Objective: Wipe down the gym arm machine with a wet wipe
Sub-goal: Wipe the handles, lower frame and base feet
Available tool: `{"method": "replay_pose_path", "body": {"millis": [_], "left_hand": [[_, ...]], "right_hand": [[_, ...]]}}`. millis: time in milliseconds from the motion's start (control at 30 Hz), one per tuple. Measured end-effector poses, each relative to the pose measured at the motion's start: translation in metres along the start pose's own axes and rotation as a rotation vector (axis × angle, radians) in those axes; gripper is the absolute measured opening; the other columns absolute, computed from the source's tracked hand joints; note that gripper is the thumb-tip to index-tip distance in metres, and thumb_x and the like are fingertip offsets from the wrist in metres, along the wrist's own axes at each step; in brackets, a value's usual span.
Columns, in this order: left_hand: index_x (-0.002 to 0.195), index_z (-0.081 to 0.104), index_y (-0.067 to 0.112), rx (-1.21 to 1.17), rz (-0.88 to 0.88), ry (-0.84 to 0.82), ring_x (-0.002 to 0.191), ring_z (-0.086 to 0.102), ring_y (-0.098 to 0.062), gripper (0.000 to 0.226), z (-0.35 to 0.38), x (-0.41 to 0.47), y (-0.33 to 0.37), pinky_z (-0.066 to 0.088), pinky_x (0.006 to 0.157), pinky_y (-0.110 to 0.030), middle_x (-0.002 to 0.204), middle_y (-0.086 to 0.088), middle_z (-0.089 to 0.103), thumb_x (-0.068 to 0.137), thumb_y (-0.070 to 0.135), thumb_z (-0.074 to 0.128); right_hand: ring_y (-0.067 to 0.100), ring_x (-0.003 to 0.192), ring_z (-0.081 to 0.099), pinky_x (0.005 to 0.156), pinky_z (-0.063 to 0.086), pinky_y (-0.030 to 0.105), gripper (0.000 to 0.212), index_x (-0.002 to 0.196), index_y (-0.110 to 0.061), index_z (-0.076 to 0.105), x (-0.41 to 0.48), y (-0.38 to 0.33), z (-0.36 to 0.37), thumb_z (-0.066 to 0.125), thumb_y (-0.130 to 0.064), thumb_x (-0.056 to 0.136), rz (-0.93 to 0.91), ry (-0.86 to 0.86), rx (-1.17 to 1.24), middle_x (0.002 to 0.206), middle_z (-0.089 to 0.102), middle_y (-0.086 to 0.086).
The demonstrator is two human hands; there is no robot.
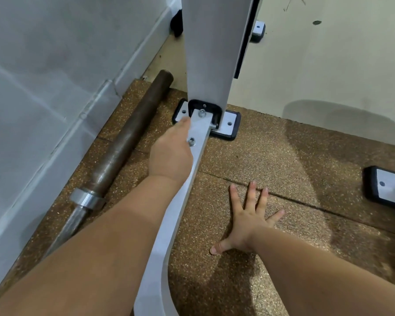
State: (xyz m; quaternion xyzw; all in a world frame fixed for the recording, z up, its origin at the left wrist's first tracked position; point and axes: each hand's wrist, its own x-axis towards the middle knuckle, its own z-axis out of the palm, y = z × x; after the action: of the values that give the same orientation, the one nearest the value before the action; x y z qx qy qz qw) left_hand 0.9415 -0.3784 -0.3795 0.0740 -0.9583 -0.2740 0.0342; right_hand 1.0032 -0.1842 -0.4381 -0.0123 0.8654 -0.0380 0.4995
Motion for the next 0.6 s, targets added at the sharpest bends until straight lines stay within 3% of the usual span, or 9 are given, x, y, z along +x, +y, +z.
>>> {"method": "replay_pose_path", "body": {"millis": [100,167,267,433,600], "left_hand": [[0.159,0.022,0.013,0.244,0.161,-0.275,0.154,0.017,-0.019,0.056,0.01,0.006,0.014,0.014,0.124,-0.033,0.168,-0.004,0.02,0.108,0.03,0.037],[0.161,0.012,0.01,0.472,0.256,-0.347,0.157,0.005,-0.022,0.068,0.01,0.0,0.006,0.005,0.127,-0.038,0.17,-0.007,0.007,0.106,0.047,0.03],[0.16,0.0,0.007,0.754,0.303,-0.391,0.157,0.001,-0.026,0.084,0.004,0.004,-0.002,0.004,0.127,-0.047,0.169,-0.012,-0.002,0.1,0.063,0.018],[0.159,-0.004,0.004,0.737,0.199,-0.457,0.156,0.002,-0.029,0.102,0.012,0.035,0.028,0.003,0.127,-0.047,0.169,-0.017,-0.004,0.093,0.077,0.023],[0.159,-0.01,0.008,0.851,0.406,-0.495,0.156,-0.01,-0.027,0.096,0.012,0.016,0.016,0.0,0.126,-0.051,0.168,-0.011,-0.014,0.095,0.074,0.021]], "right_hand": [[0.042,0.12,-0.063,0.102,-0.015,0.086,0.172,0.13,-0.044,-0.056,0.0,0.0,0.0,0.085,-0.084,0.038,0.001,0.005,0.005,0.125,-0.074,0.006],[0.041,0.12,-0.064,0.101,-0.017,0.085,0.172,0.131,-0.044,-0.055,0.0,0.001,0.001,0.085,-0.083,0.039,-0.012,0.004,0.007,0.125,-0.074,0.006],[0.041,0.12,-0.064,0.101,-0.017,0.085,0.171,0.131,-0.044,-0.055,0.0,0.001,0.0,0.085,-0.083,0.04,-0.01,0.002,0.012,0.125,-0.074,0.006],[0.042,0.119,-0.064,0.101,-0.018,0.085,0.17,0.129,-0.043,-0.057,0.0,0.002,0.0,0.084,-0.083,0.042,-0.017,-0.008,0.015,0.124,-0.074,0.007],[0.041,0.12,-0.064,0.101,-0.018,0.085,0.17,0.129,-0.043,-0.056,-0.001,0.002,0.0,0.084,-0.083,0.042,-0.019,-0.004,0.015,0.125,-0.074,0.007]]}}
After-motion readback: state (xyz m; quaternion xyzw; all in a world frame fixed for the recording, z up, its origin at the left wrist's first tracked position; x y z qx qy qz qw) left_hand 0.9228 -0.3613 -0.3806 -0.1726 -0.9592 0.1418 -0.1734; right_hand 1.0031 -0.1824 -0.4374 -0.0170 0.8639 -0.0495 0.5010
